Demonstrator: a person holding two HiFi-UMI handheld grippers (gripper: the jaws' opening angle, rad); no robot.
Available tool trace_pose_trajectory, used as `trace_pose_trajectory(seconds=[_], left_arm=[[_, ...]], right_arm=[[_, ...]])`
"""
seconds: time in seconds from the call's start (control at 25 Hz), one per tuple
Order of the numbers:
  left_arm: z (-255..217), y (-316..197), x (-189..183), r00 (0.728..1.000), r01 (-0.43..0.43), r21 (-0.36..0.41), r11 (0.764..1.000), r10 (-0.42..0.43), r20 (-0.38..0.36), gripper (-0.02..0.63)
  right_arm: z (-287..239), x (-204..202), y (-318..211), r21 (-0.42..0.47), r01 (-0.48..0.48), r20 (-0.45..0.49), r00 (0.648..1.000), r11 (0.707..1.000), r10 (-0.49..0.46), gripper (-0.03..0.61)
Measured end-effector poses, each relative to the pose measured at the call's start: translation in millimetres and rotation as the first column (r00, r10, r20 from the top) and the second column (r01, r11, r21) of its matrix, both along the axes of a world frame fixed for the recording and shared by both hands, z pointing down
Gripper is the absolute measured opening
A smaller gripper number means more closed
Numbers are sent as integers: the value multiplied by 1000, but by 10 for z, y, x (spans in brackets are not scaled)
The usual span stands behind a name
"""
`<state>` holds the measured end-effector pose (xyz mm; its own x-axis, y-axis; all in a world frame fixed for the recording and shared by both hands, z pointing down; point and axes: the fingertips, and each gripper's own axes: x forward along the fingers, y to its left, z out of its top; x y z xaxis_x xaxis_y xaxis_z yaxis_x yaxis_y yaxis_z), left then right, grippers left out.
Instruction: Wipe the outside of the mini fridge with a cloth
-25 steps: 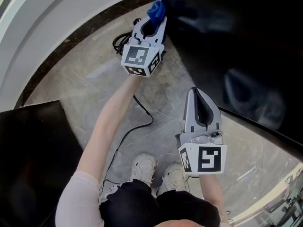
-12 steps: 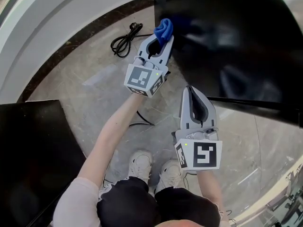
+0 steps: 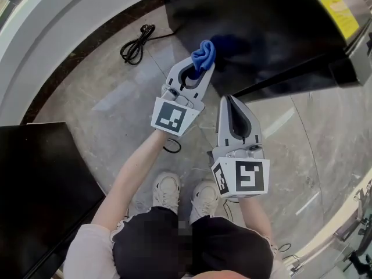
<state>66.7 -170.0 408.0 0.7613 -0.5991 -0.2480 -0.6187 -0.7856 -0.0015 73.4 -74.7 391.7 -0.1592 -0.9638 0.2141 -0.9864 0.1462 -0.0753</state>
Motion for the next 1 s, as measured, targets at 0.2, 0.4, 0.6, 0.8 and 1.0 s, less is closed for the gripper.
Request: trace_pose_trajectory(seconds=[0.2,0.4,0.6,0.8,1.0], left_arm=[[-26,372,168,998,-55,-12,998,55,-3,58],[-18,598,262,997,-80,-33,996,80,4,58],[-50,805,370,994,-112,-44,993,112,-7,58],[-53,964,445,989,-148,-39,988,149,15,57],[-58,1086,510,984,-174,-35,984,175,32,58]], right_arm=[[-44,194,174,4,-53,-4,999,999,53,11],[-148,387,282,17,-89,-5,996,996,89,11],[-188,494,380,24,-111,-8,994,994,111,11],[-275,494,441,49,-110,-31,993,993,111,11],[-309,507,491,54,-111,-19,994,992,112,11]])
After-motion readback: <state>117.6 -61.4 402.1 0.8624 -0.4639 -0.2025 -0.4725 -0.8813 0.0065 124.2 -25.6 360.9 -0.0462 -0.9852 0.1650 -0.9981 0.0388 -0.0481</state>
